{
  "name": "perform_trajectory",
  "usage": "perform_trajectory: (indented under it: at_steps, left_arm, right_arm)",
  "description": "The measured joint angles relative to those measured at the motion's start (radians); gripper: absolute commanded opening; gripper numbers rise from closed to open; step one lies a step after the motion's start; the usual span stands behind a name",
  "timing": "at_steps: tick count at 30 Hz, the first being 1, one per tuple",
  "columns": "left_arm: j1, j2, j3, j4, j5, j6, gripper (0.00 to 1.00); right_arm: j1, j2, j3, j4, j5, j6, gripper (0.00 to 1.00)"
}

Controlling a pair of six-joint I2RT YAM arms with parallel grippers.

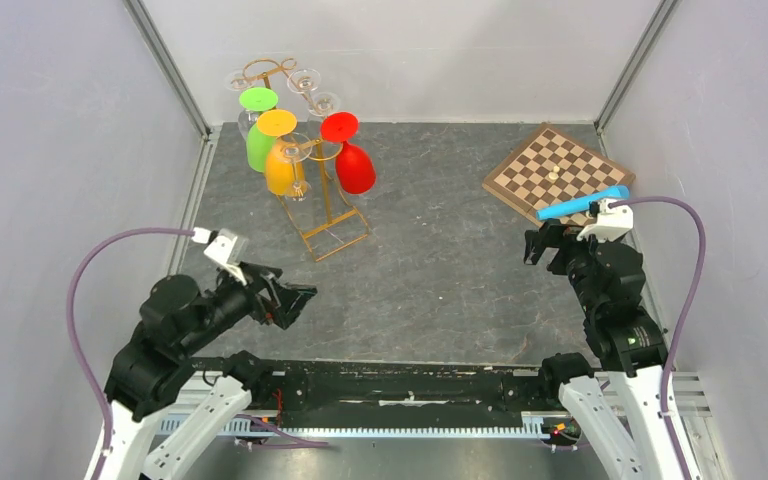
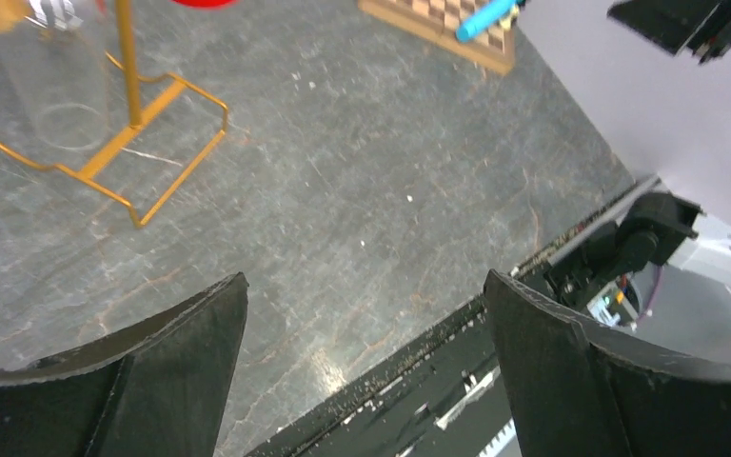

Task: Take the wine glass off the wine glass rack
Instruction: Pick up the wine glass from the wine rack.

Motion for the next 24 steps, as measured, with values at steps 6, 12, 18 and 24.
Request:
perform_trajectory:
  at_steps: [6, 12, 18, 24]
  left_arm:
    - [0.000, -0.096, 0.016, -0.005, -0.099, -0.031, 0.99]
    - [0.000, -0.075, 0.035, -0.039, -0.142, -0.067, 0.95]
    - [0.000, -0.056, 0.056, -0.085, -0.197, -0.116, 0.95]
    - [0.000, -0.049, 0.111, -0.104, -0.253, -0.194, 0.89]
  right_arm:
    - [0.002, 0.043, 0.007, -0.021, 0.011, 0.000, 0.99]
    - [0.015, 0.092, 0.007, -0.032, -0.005, -0.018, 0.99]
    - [0.021, 0.122, 0.015, -0.045, -0.055, -0.042, 0.98]
    - [0.034, 0.170, 0.061, -0.071, -0.108, -0.056, 0.98]
